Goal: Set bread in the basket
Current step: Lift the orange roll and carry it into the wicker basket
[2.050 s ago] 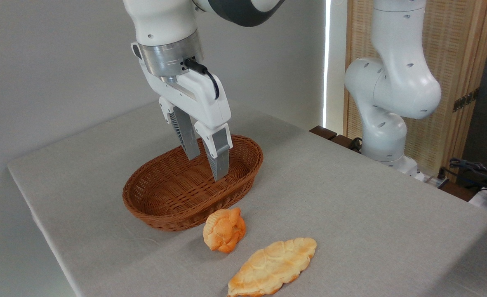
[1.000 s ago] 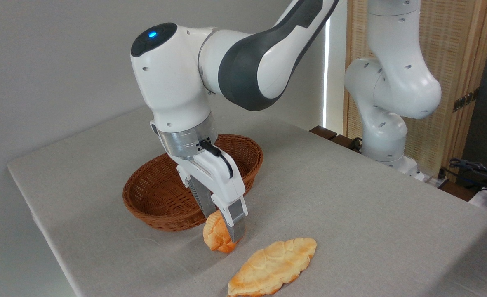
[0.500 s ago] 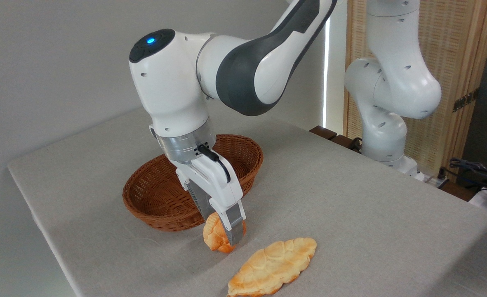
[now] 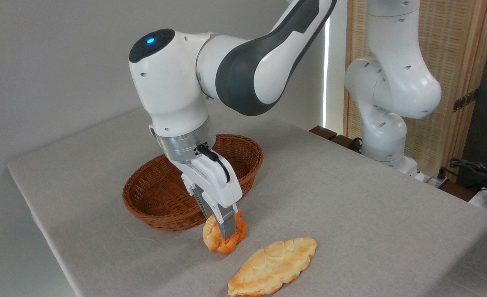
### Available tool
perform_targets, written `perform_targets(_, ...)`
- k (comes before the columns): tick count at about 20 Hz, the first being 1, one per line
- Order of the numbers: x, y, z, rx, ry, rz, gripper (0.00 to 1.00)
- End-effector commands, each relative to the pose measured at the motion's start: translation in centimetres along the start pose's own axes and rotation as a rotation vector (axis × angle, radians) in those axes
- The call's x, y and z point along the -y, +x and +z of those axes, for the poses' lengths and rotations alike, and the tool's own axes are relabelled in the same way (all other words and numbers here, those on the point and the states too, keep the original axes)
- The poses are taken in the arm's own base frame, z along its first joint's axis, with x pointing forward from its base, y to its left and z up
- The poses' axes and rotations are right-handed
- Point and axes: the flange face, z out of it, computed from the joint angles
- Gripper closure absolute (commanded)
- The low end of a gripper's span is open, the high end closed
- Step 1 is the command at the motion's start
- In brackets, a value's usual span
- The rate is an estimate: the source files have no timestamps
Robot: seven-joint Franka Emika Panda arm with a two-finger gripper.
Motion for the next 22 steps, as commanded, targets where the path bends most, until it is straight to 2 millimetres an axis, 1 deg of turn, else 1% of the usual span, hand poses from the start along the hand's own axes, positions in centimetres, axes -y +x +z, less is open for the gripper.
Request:
perform_targets(1, 0.2, 0.1, -0.7, -0.018, 0.024, 0.013, 0.57)
perform_targets(4, 0.1, 0.2, -1.6, -0.042, 0.027, 0.009, 0.57)
perform_targets(6, 0.2, 0.1, -1.7, -0.043, 0.026, 0.005, 0.57)
perform_targets(7, 0.2, 0.0, -2.2, -0.051, 0.031, 0.002, 0.57)
perform_targets(10, 0.1, 0.2, -4.9, -0.125, 0.037, -0.016, 0.57)
perform_targets(13, -0.6, 0.4, -8.0, -0.196, 0.051, -0.02, 0.57)
perform_targets(14, -1.3, 0.7, -8.9, -0.214, 0.056, -0.015, 0.57)
perform_targets(16, -3.3, 2.1, -10.5, -0.252, 0.056, 0.011, 0.55)
perform_targets(17, -4.3, 2.9, -10.8, -0.254, 0.049, 0.02, 0.54)
perform_targets(19, -6.6, 5.1, -10.7, -0.251, 0.038, 0.016, 0.54)
perform_targets(20, -7.5, 6.1, -10.2, -0.246, 0.028, 0.013, 0.54)
perform_targets(22, -8.7, 7.4, -9.4, -0.235, 0.016, 0.036, 0.49)
